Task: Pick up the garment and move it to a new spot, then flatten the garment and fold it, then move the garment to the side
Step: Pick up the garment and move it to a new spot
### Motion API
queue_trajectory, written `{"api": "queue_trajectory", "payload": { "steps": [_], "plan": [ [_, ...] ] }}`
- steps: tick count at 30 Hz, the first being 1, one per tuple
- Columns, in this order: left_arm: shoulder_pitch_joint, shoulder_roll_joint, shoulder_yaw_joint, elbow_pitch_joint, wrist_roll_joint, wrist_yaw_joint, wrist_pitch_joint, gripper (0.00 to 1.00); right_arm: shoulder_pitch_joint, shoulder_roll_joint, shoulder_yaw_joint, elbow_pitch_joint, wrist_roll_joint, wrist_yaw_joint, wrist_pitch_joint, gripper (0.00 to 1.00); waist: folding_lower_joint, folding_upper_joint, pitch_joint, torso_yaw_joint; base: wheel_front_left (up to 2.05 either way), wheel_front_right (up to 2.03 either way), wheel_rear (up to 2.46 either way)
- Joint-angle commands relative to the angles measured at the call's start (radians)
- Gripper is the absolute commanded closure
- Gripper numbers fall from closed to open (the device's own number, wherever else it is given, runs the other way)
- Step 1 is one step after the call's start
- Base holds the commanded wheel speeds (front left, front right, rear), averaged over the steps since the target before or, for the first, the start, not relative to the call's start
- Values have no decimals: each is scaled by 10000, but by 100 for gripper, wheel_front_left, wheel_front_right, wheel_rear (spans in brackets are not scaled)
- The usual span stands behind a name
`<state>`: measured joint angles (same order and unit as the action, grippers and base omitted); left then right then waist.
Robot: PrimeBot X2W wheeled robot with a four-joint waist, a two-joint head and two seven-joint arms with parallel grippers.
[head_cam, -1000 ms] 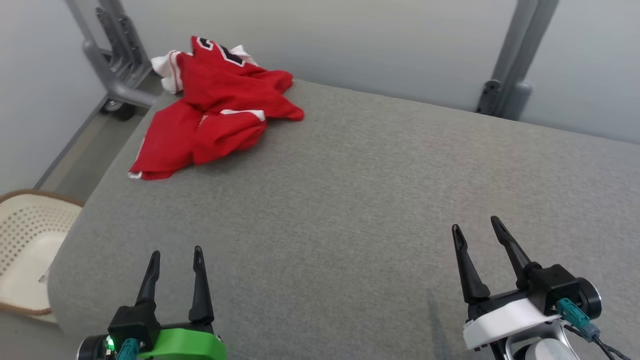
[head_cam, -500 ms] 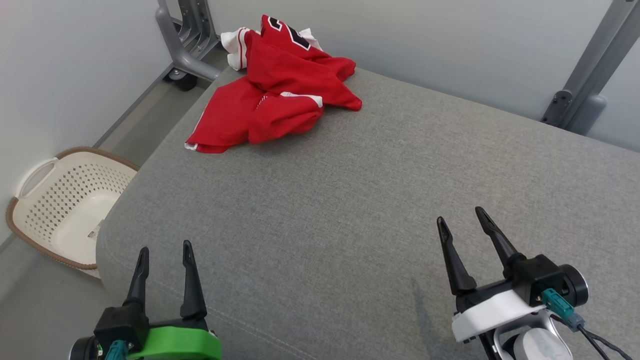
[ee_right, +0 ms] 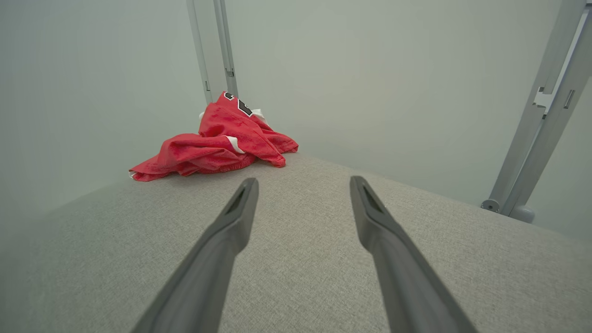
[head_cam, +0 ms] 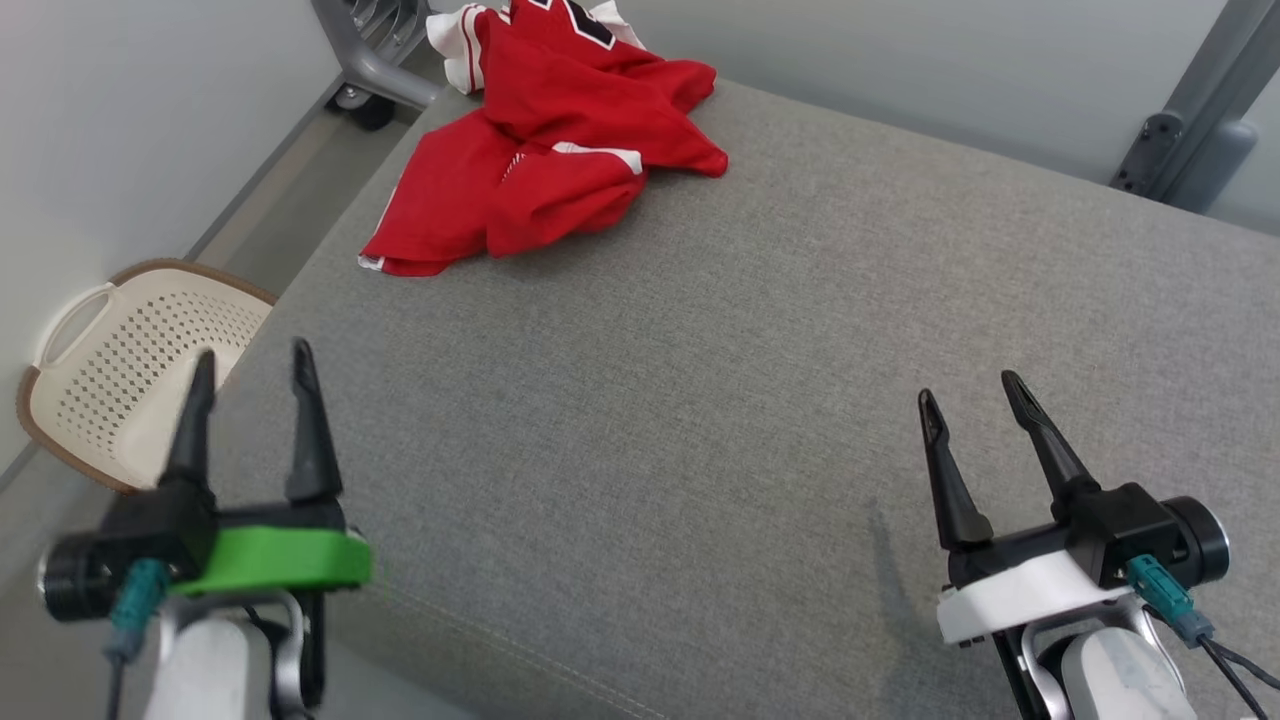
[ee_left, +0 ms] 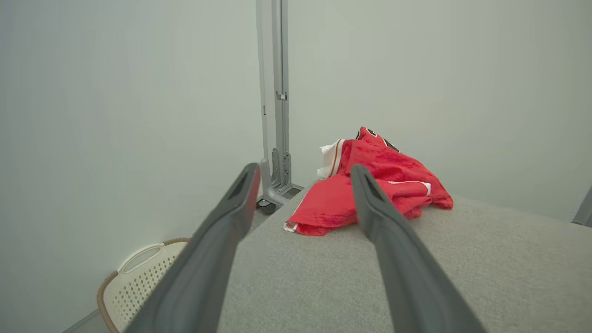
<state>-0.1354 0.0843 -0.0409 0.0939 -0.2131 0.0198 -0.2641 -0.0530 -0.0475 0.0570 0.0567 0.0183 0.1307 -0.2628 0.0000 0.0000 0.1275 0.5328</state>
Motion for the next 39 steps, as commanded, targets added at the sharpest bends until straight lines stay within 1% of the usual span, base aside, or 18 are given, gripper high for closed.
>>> {"api": "queue_trajectory", "payload": {
  "steps": [1,3,5,7,9,12,14,16,19,22,25,29,32,34,39],
  "plan": [
    [-593,175,165,126,87,-143,-5,0,-188,-53,-32,-124,-127,1,-33,0,0,0,447,-345,0,0,0],
    [-1373,477,321,385,164,-379,-5,0,-275,-53,-74,-217,-240,1,-33,0,0,0,664,-534,0,0,0],
    [-2172,703,341,944,113,-650,-2,0,-398,-54,-109,-278,-365,1,-32,0,0,0,874,-750,0,0,0],
    [-3110,1095,335,1578,150,-851,130,0,-520,-54,-121,-329,-477,1,-33,0,0,0,1090,-1017,0,0,0],
    [-4039,1404,276,2285,73,-1034,424,0,-664,-53,-142,-420,-601,1,-32,0,0,0,1319,-1327,0,0,0],
    [-5124,1764,34,3356,-216,-1298,1219,0,-802,-54,-210,-540,-742,1,-32,0,0,0,1636,-1743,0,0,0],
    [-5887,2077,-252,3988,-458,-1431,1717,0,-864,-53,-344,-642,-857,1,-32,0,0,0,1841,-1971,0,0,0],
    [-6352,2243,-526,4656,-919,-1495,2303,0,-949,-51,-507,-773,-985,1,-33,0,0,0,2028,-2215,0,0,0],
    [-6768,2487,-1600,5145,-1692,-1504,3083,0,-1000,-50,-782,-933,-1151,1,-32,0,0,0,2260,-2497,0,0,0],
    [-6967,2990,-2598,5308,-2686,-1485,3492,0,-1009,-47,-1034,-1109,-1307,1,-32,0,0,0,2480,-2681,0,0,0],
    [-7011,3242,-3193,5565,-3411,-1488,3481,0,-1013,-45,-1148,-1251,-1416,1,-33,0,0,0,2656,-2790,0,0,0],
    [-7117,3477,-3518,6261,-3927,-1489,3238,0,-1006,-45,-1148,-1409,-1518,1,-33,0,0,0,2857,-2908,0,0,0],
    [-7134,3477,-3779,6773,-4196,-1490,3147,0,-934,-47,-1113,-1468,-1556,1,-32,0,0,0,2949,-2962,0,0,0],
    [-7211,3574,-3848,7112,-4300,-1490,3015,0,-913,-56,-1073,-1487,-1551,1,-32,0,0,0,3007,-3009,0,0,0],
    [-7461,3551,-3883,8073,-4272,-1491,2535,0,-903,-120,-1014,-1567,-1604,1,-33,0,0,0,3144,-3161,0,0,0]
  ]
}}
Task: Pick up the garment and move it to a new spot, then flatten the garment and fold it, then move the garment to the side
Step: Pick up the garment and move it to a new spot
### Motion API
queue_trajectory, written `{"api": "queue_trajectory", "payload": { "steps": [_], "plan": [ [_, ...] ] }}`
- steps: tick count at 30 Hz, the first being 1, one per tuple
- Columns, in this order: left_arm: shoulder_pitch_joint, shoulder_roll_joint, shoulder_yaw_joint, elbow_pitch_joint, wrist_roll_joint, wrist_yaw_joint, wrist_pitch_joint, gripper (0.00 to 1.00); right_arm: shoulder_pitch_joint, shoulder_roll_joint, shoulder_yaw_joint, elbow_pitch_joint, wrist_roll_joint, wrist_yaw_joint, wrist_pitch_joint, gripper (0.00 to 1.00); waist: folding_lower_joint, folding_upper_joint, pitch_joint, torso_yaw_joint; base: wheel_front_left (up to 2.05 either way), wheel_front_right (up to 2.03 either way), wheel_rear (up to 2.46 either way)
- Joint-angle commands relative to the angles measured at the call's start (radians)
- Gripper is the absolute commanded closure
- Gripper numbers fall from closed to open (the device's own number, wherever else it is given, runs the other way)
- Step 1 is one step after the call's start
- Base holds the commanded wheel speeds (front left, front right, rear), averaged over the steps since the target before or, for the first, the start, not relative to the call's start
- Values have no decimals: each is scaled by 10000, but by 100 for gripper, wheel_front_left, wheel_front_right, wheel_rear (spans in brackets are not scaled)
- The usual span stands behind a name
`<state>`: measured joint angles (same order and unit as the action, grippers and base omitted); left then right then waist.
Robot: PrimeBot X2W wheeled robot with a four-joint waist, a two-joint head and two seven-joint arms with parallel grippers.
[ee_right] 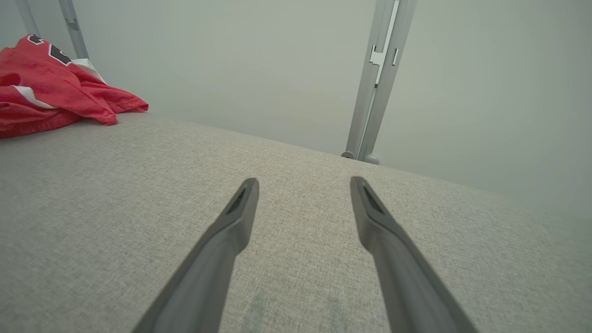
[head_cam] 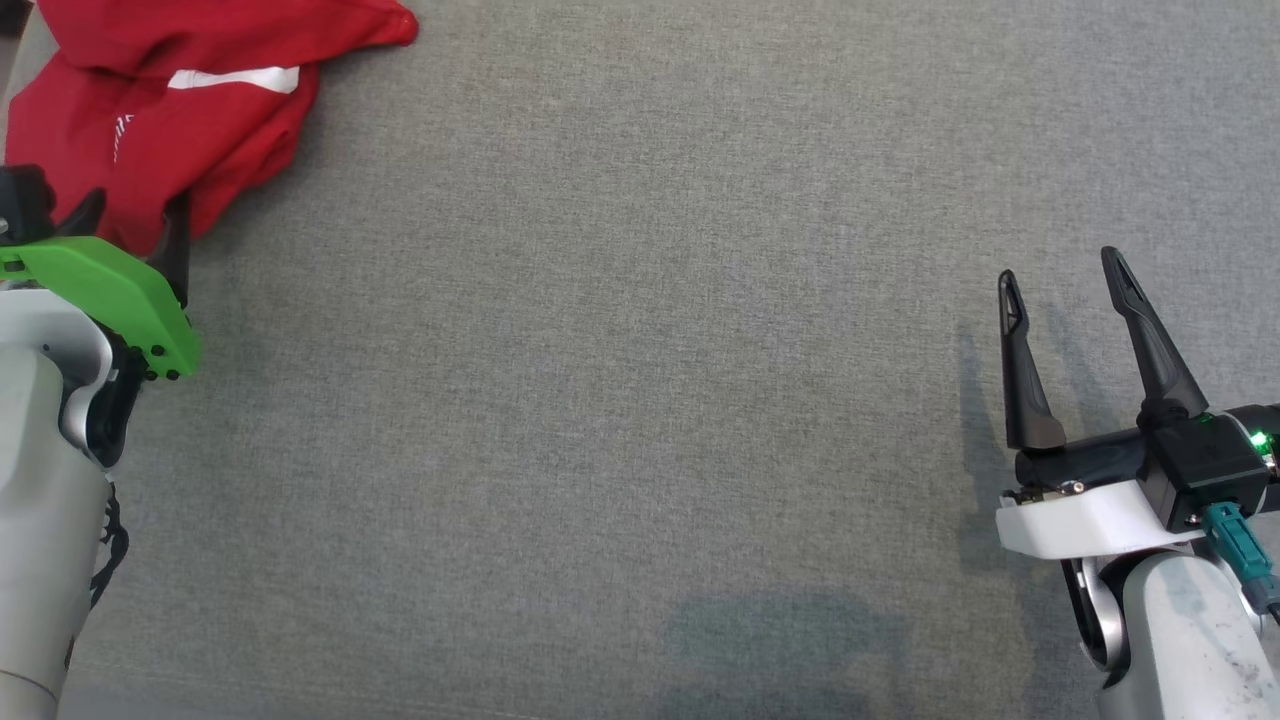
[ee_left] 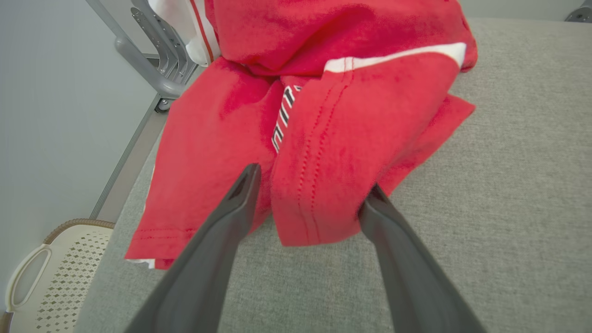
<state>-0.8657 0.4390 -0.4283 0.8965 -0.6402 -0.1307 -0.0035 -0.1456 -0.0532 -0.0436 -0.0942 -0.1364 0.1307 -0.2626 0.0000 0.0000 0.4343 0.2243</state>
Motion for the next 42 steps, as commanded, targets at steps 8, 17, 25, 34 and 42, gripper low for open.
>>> {"api": "queue_trajectory", "payload": {
  "steps": [8,17,25,34,42],
  "plan": [
    [-575,-121,-325,875,-152,14,-474,100,38,-92,-127,-93,-81,1,-35,0,0,0,107,-131,0,0,0],
    [-1072,302,-997,911,103,13,-830,100,6,-18,-28,199,232,1,-35,0,0,0,-695,3,0,0,0],
    [-1752,1219,-1523,110,608,13,-1090,100,267,17,-88,514,773,1,-33,0,0,0,-1925,-153,0,0,0],
    [-2347,1460,-2229,-2240,881,13,-396,100,678,21,-388,776,1519,1,-33,0,0,0,-3205,-683,0,0,0],
    [-2214,622,-2673,-4682,564,206,273,100,834,18,-327,892,1966,1,-33,0,0,0,-3739,-1769,0,0,0]
  ]
}}
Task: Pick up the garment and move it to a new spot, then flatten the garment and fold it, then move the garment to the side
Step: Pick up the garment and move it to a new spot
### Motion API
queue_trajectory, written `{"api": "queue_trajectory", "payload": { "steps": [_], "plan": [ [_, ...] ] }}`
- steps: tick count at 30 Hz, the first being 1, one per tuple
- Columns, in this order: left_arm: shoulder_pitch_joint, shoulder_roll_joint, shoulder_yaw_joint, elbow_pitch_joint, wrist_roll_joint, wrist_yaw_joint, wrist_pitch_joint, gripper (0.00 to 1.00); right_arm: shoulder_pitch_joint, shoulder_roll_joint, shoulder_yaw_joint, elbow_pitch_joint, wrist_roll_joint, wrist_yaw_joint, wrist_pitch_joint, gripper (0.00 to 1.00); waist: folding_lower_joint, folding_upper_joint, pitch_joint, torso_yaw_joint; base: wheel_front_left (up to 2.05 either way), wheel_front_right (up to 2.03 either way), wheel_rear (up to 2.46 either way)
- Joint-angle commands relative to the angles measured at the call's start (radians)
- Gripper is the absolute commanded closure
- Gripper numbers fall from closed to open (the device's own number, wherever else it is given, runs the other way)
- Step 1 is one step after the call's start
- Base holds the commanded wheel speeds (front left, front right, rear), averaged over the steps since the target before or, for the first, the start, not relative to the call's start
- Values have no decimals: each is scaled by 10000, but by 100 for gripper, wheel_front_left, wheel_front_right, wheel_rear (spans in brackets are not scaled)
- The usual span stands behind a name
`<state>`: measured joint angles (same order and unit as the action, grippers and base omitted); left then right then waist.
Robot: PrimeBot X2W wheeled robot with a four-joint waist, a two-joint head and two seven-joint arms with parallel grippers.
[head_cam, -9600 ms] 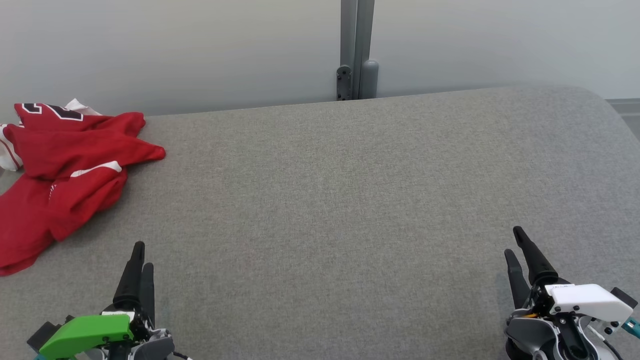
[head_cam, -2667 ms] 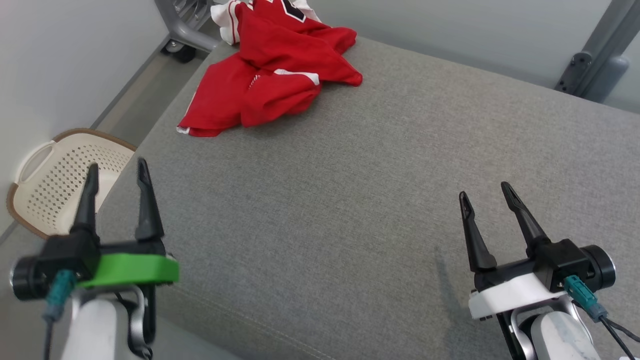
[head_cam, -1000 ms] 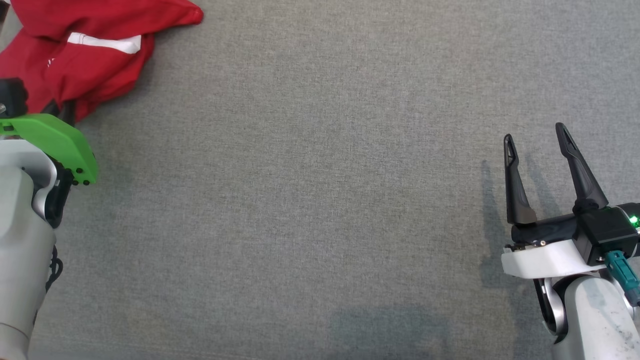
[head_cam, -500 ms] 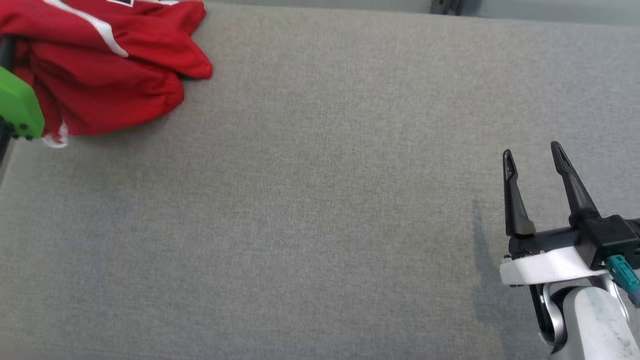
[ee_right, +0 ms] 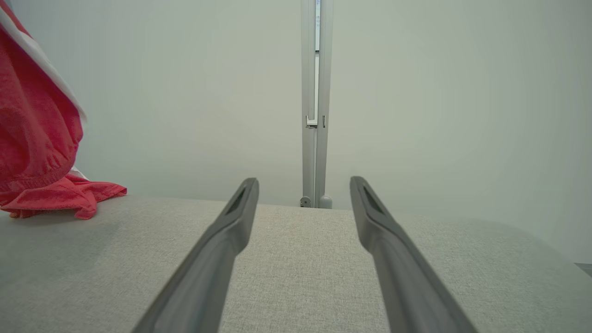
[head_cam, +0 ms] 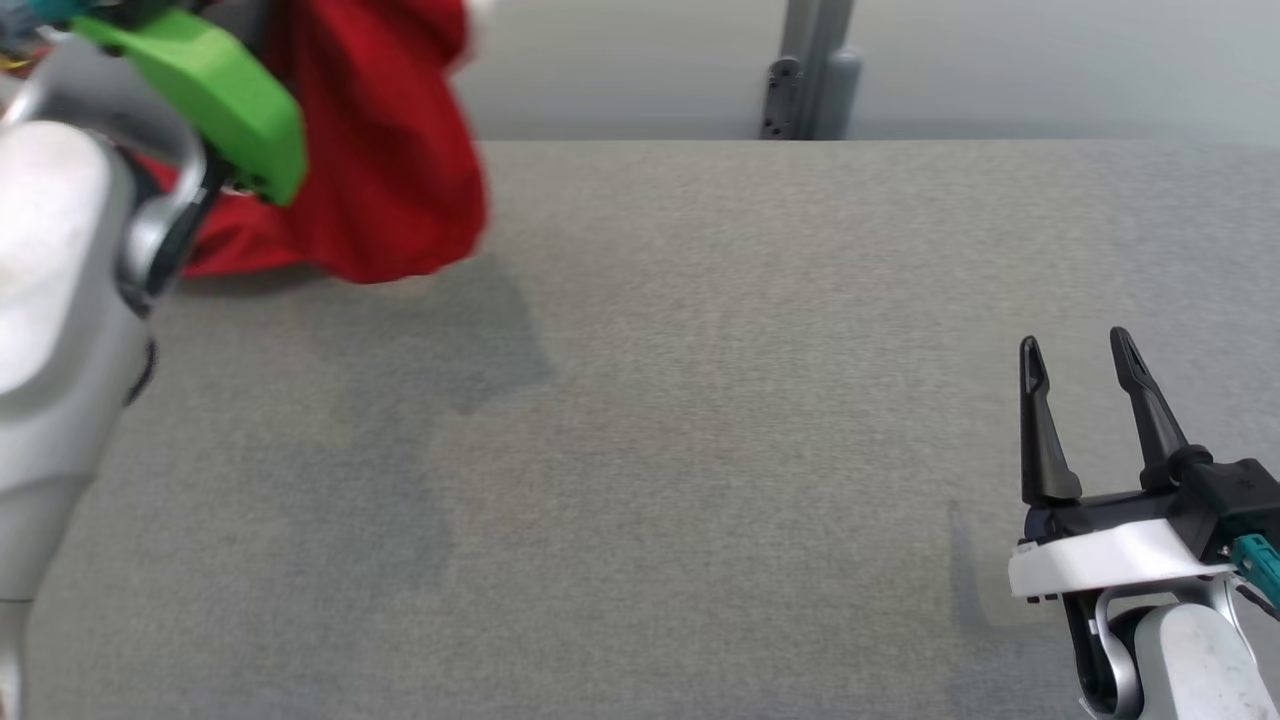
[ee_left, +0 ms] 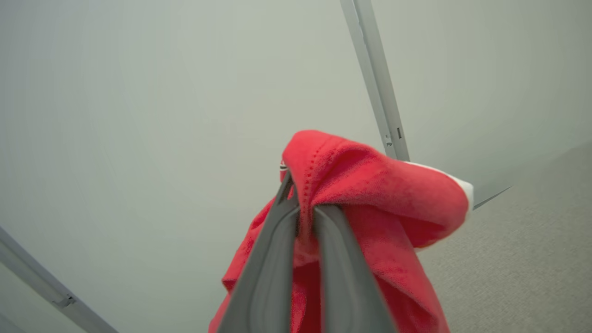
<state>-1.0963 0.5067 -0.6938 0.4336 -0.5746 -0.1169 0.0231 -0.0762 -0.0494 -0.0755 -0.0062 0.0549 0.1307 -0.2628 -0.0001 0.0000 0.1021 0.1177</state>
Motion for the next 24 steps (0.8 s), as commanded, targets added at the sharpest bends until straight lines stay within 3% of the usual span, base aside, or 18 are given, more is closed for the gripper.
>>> {"api": "queue_trajectory", "payload": {
  "steps": [1,8,15,19,24],
  "plan": [
    [210,-161,-67,-285,-111,124,40,100,130,-22,40,35,95,1,-31,0,1,0,-434,-894,0,0,0],
    [1278,-1687,-215,-1005,-595,756,-853,100,148,-19,14,64,283,1,-31,0,1,0,-117,-1927,0,0,0],
    [2915,-3145,-740,1140,-892,820,-2251,100,-198,-17,257,101,504,1,-33,0,1,0,568,-2863,0,0,0],
    [3431,-3274,-883,2613,-744,784,-2570,100,-333,-18,262,84,617,1,-31,0,1,0,931,-3172,0,0,0],
    [3805,-3044,-508,3734,-892,808,-2810,100,-254,-20,-2,71,624,1,-31,0,1,0,1064,-3117,0,0,0]
  ]
}}
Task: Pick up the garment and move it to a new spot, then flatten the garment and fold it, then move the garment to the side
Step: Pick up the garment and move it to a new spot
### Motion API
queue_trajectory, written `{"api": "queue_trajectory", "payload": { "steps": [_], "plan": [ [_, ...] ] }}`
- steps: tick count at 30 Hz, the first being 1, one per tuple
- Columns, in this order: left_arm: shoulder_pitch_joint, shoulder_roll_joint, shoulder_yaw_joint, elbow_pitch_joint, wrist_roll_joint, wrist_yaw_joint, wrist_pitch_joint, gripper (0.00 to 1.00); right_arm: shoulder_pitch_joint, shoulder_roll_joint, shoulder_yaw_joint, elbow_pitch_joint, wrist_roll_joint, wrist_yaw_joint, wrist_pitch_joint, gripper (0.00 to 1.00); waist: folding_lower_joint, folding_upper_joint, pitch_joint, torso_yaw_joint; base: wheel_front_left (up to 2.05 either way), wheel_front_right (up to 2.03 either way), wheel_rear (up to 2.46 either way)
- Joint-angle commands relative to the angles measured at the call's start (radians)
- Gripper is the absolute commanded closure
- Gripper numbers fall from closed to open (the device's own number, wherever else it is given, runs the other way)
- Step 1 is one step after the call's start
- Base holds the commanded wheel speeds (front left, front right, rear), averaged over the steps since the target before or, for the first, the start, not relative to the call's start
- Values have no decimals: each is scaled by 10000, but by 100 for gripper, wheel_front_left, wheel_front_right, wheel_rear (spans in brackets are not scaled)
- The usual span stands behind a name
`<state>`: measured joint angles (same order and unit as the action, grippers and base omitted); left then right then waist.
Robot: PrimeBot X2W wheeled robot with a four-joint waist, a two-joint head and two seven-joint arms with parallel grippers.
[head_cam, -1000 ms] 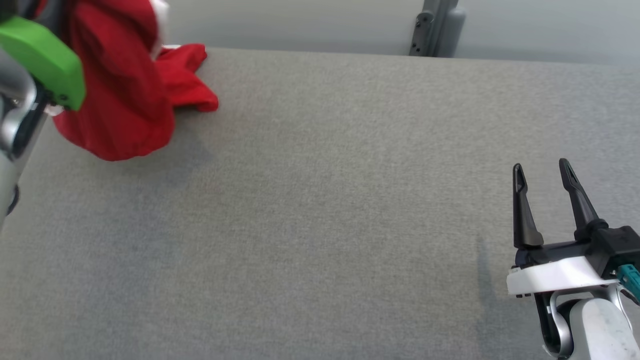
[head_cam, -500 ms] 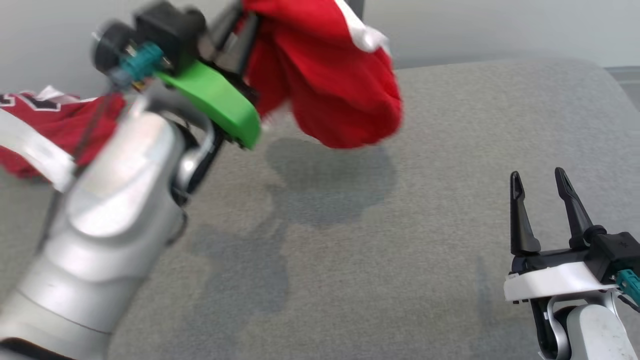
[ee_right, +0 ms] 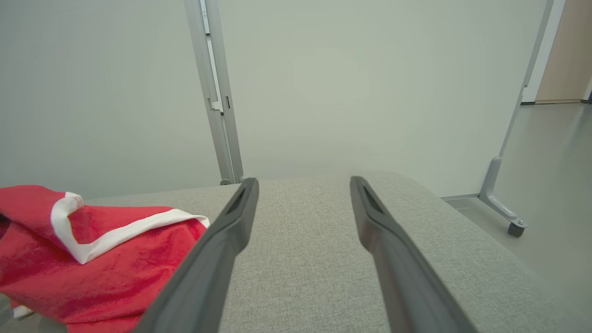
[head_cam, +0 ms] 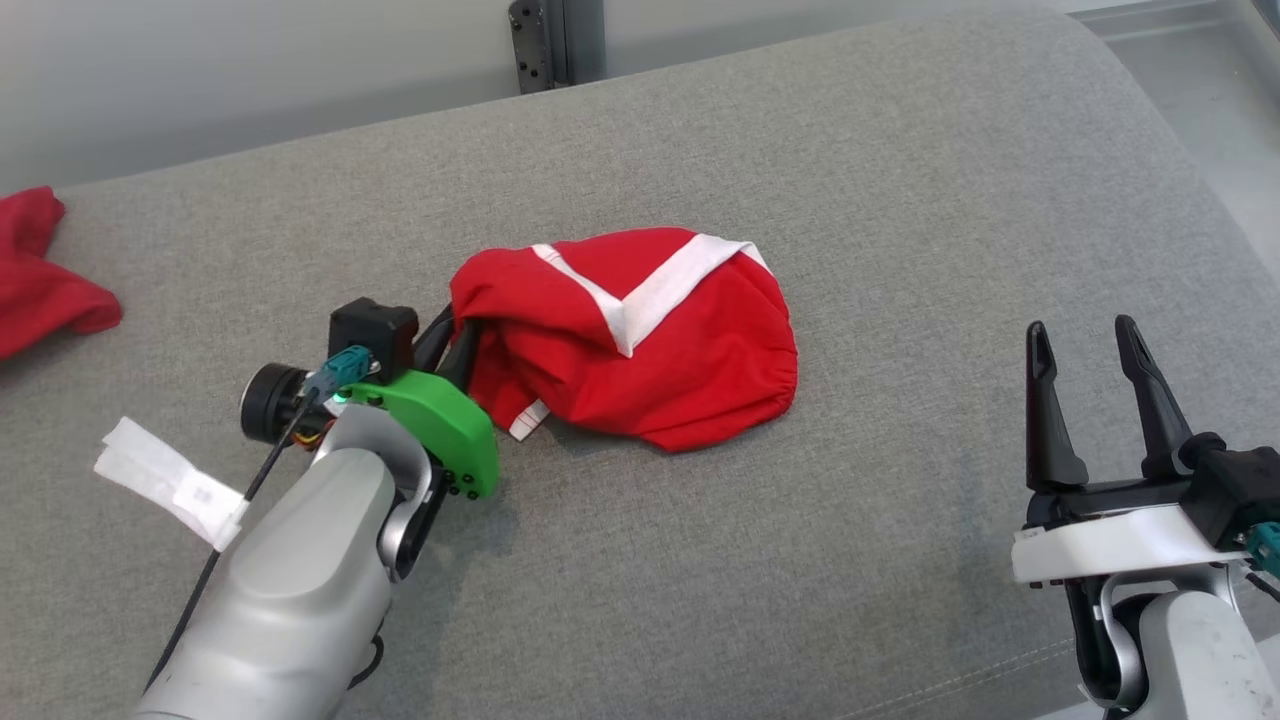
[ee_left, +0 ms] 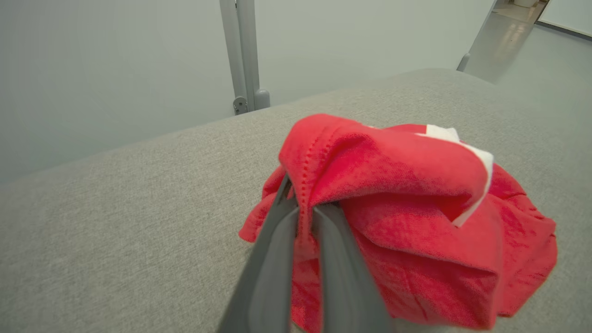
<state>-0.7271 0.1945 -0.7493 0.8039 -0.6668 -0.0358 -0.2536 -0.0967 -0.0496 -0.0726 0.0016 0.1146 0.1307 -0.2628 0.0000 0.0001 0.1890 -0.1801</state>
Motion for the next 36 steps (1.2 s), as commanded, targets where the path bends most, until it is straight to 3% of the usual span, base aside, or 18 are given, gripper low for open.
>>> {"api": "queue_trajectory", "payload": {
  "steps": [1,2,3,4,5,6,14,27,36],
  "plan": [
    [180,103,131,165,5,1,-63,100,-28,-16,-69,12,12,1,-33,0,0,-1,175,-88,0,0,0],
    [246,126,199,273,-8,5,-92,94,-20,-15,-91,41,-11,1,-33,0,0,-1,144,-28,0,0,0],
    [311,148,266,354,-19,27,-106,82,-18,-15,-93,56,-33,1,-33,0,0,-1,102,32,0,0,0],
    [374,175,347,430,-25,42,-123,64,-16,-15,-73,61,-46,1,-31,0,0,-1,58,100,0,0,0],
    [431,182,416,487,-10,59,-119,35,-10,-16,-68,62,-69,1,-33,0,0,-1,6,173,0,0,0],
    [494,175,489,507,21,79,-112,0,3,-16,-58,62,-88,1,-33,0,0,-1,-49,249,0,0,0],
    [1219,103,1318,-317,547,203,-115,0,180,-19,4,131,-271,1,-31,0,0,-1,-542,811,0,0,0],
    [3870,128,3548,-3462,1971,725,-111,0,393,-19,161,162,-607,1,-31,0,0,-1,-1248,1216,0,0,0],
    [6357,-515,4963,-5648,2938,939,-110,0,610,-17,176,209,-663,1,-33,0,0,-1,-1634,1319,0,0,0]
  ]
}}
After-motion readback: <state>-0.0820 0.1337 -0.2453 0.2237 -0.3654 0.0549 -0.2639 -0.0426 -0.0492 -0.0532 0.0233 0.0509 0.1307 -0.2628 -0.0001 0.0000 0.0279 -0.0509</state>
